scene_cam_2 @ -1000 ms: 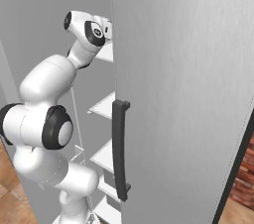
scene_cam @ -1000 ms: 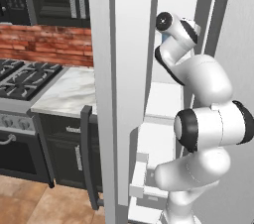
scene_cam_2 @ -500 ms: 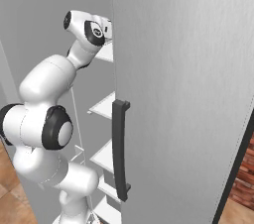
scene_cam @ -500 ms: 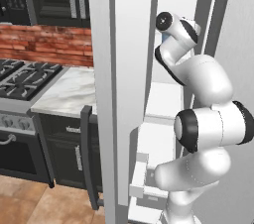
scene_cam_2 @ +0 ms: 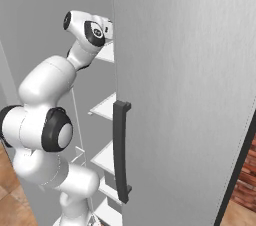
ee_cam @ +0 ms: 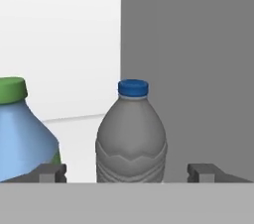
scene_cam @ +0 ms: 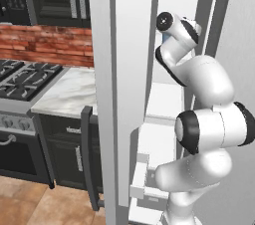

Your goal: Take the bottled waters from the counter and place them in the freezer to freeze. Close the freezer door after placing the bottles.

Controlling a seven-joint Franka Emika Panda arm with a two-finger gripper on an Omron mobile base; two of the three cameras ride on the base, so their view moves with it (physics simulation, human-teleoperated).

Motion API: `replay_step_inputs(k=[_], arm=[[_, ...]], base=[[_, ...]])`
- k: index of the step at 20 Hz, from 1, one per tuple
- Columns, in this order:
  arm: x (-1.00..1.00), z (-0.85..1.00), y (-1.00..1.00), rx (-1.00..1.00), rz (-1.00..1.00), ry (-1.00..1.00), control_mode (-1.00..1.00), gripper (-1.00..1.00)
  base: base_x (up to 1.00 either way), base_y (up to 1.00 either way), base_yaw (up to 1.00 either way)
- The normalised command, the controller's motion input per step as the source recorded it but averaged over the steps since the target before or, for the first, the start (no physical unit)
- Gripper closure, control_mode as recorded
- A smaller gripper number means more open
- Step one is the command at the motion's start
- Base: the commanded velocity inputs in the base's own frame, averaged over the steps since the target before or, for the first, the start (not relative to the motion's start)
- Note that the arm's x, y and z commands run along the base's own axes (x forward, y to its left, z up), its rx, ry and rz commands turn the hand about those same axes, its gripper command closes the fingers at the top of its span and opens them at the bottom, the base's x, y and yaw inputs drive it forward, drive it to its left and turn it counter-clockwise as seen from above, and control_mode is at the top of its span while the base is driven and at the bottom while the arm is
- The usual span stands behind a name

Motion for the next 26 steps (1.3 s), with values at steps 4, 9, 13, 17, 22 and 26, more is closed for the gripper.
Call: replay_step_inputs(k=[4,9,13,17,22,26], arm=[[-0.3,0.0,0.03,0.0,0.0,0.0,-1.0,-1.0],[-0.61,0.0,0.09,0.0,0.0,0.0,-1.0,-1.0],[-0.83,0.0,0.11,0.0,0.0,0.0,-1.0,-1.0],[-1.0,0.0,0.1,0.0,-0.07,-0.04,-1.0,-1.0],[-1.0,0.0,0.14,0.0,-0.12,-0.04,-1.0,-1.0],[-1.0,-0.07,0.26,0.02,-0.11,0.0,-1.0,-1.0]], base=[[0.0,0.0,0.0],[0.0,0.0,0.0],[0.0,0.0,0.0],[0.0,0.0,0.0],[0.0,0.0,0.0],[0.0,0.0,0.0]])
